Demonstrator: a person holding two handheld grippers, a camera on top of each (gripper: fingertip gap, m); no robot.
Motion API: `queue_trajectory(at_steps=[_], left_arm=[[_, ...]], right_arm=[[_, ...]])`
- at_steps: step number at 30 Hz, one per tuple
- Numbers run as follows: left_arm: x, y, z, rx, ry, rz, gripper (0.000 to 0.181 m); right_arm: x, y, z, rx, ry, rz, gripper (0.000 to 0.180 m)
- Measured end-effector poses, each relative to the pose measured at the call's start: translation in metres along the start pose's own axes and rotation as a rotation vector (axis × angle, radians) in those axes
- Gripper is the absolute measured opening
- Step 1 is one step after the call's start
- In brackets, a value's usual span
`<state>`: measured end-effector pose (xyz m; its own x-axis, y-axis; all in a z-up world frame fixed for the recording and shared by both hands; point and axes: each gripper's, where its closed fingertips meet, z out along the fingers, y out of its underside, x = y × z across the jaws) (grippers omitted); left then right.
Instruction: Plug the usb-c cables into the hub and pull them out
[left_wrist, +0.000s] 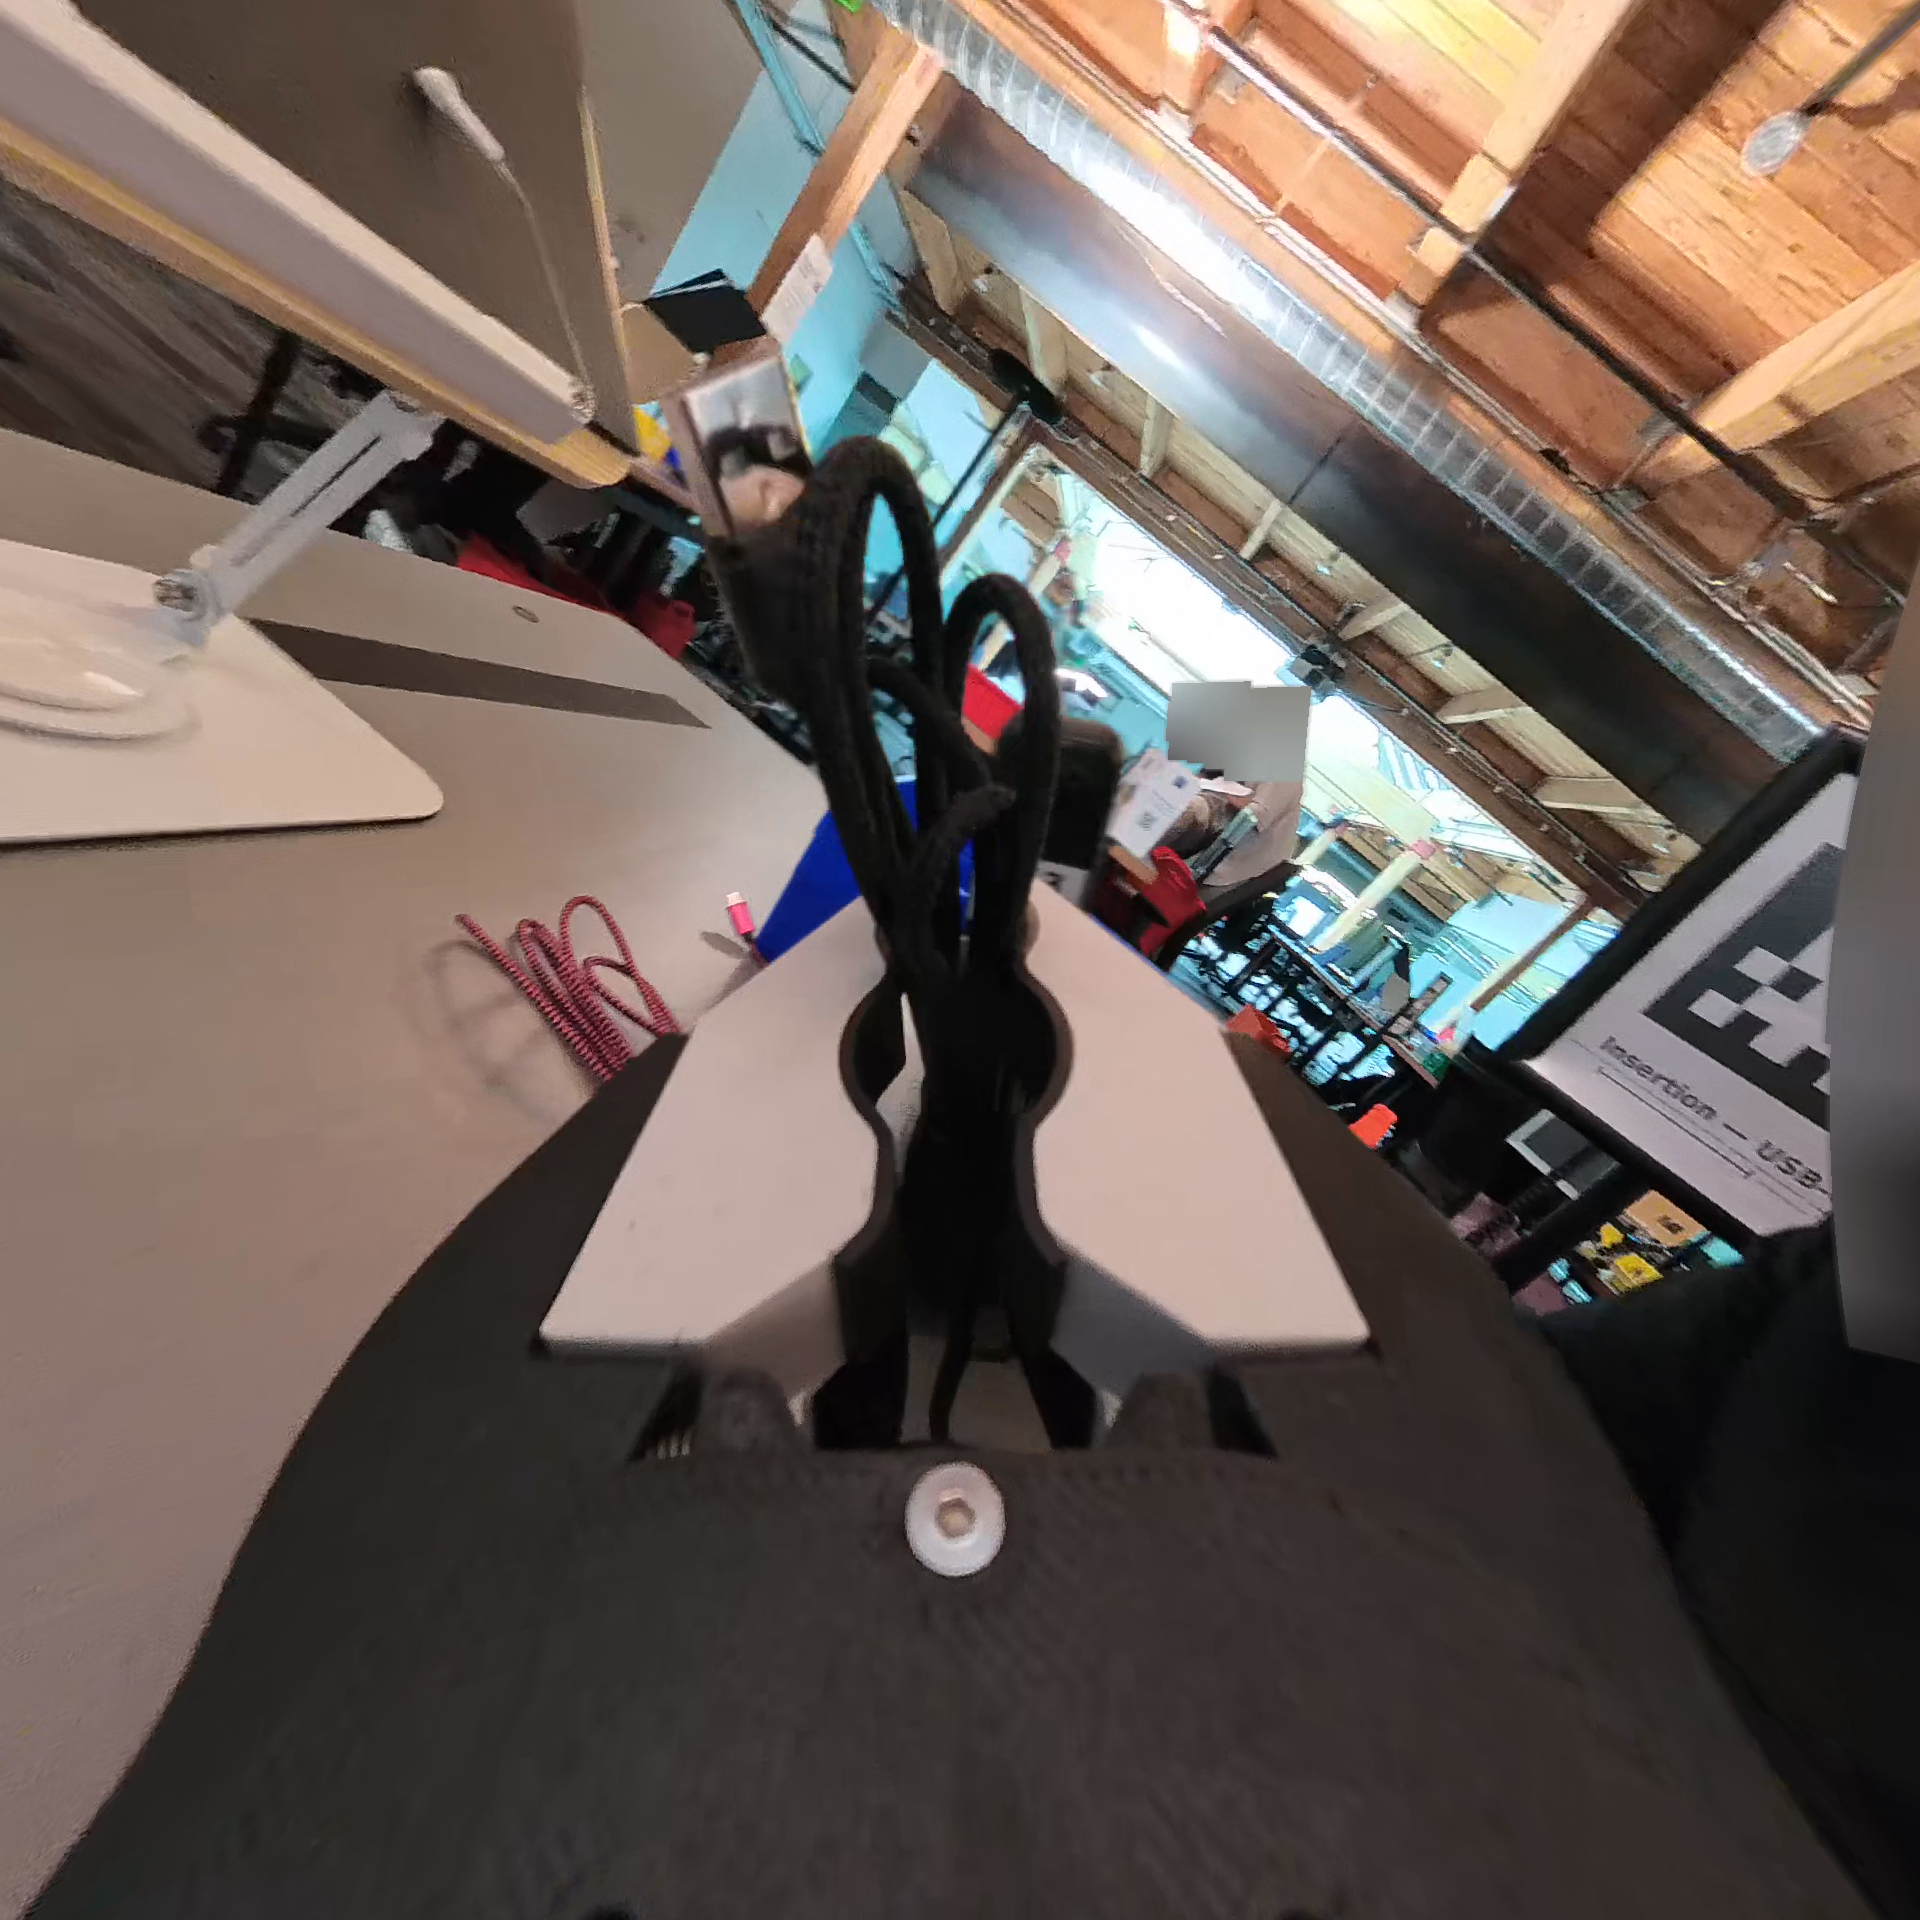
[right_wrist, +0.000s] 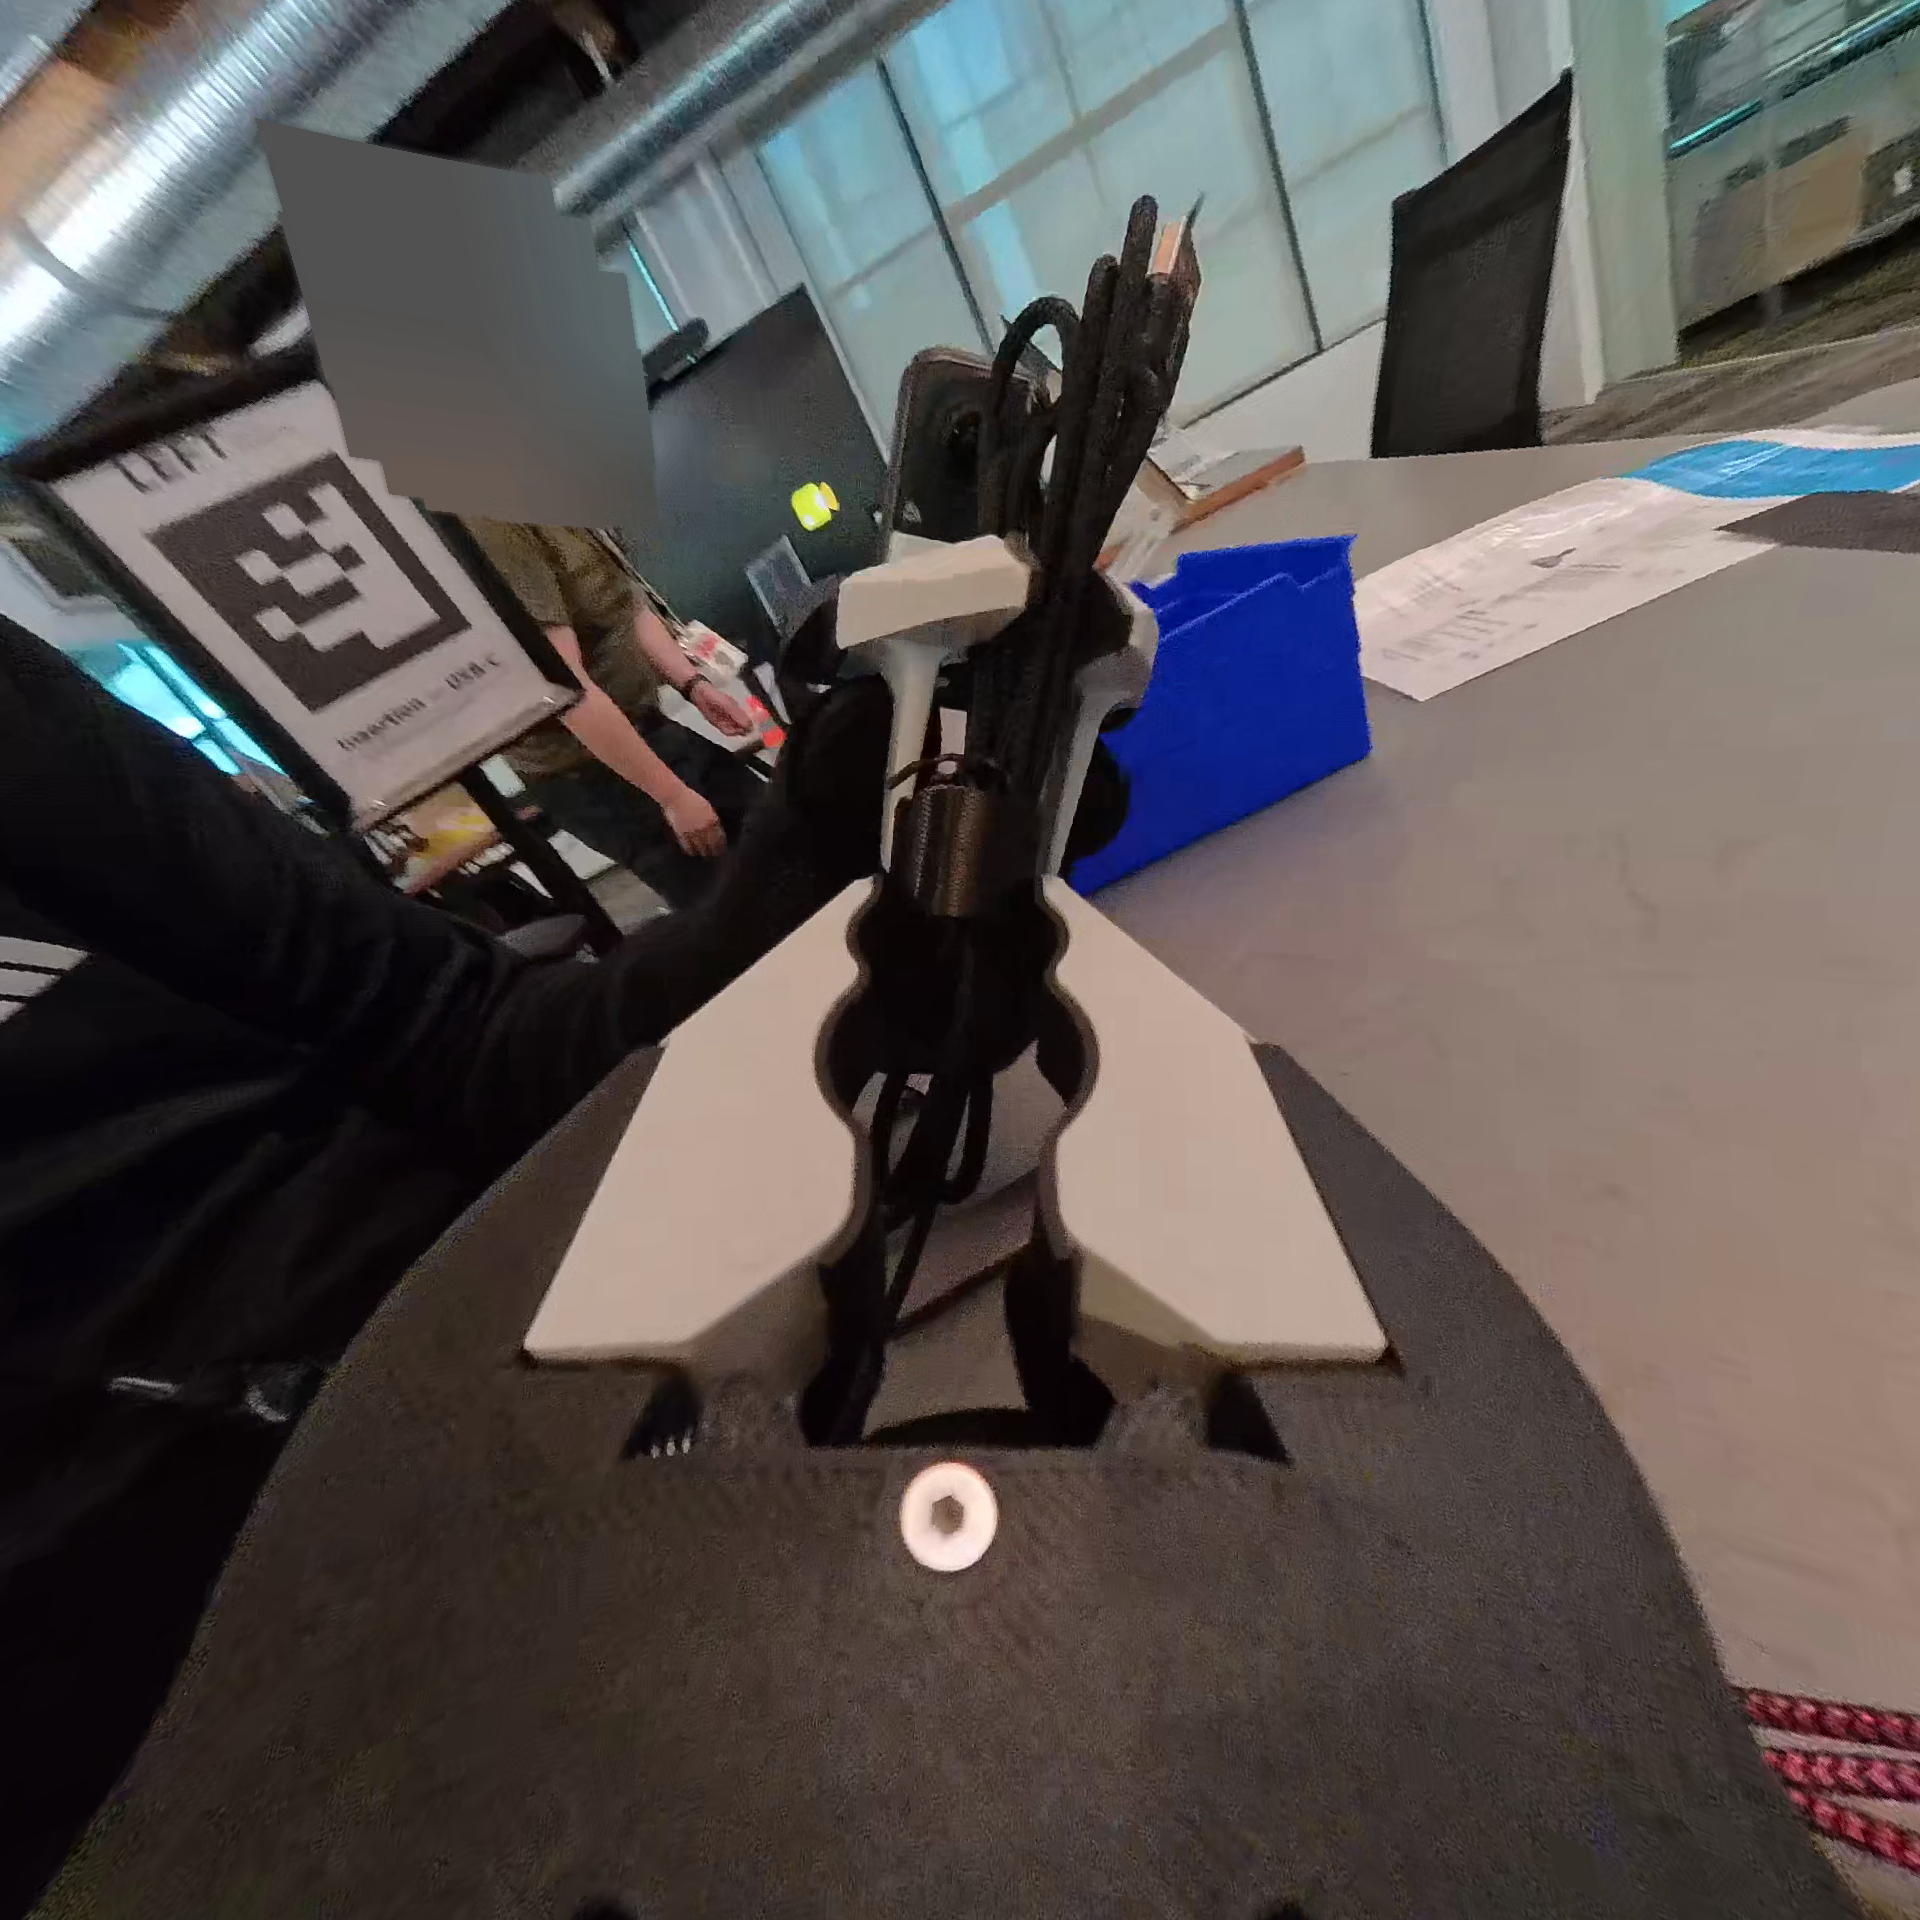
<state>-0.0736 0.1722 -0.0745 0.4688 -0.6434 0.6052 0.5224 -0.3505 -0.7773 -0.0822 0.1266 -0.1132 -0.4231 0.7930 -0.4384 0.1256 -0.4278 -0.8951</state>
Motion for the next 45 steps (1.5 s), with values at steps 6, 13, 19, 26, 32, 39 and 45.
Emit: queue_trajectory(at_steps=[6, 13, 19, 26, 32, 39, 45], left_arm=[[0.040, 0.003, -0.003, -0.057, 0.298, -0.001, 0.034], [0.062, 0.016, -0.005, -0.103, 0.372, 0.119, 0.019], [0.007, -0.005, -0.012, -0.008, 0.077, 0.062, 0.014], [-0.012, 0.006, 0.000, -0.041, -0.058, 0.080, 0.013], [-0.012, 0.008, 0.004, -0.055, -0.092, 0.108, 0.013], [-0.015, 0.005, 0.003, -0.031, -0.145, 0.116, 0.012], [-0.019, 0.005, 0.004, -0.025, -0.171, 0.112, 0.012]], right_arm=[[-0.034, -0.013, -0.009, 0.067, -0.299, 0.176, 0.021], [-0.049, 0.000, -0.002, 0.017, -0.436, 0.250, 0.023], [0.001, -0.011, -0.008, 0.053, 0.000, -0.027, 0.037], [0.009, -0.013, -0.007, -0.020, 0.244, -0.312, 0.035], [0.015, -0.012, -0.011, -0.045, 0.290, -0.322, 0.024], [0.014, -0.015, -0.012, -0.077, 0.399, -0.476, 0.018], [0.015, -0.013, -0.012, -0.102, 0.430, -0.516, 0.012]])
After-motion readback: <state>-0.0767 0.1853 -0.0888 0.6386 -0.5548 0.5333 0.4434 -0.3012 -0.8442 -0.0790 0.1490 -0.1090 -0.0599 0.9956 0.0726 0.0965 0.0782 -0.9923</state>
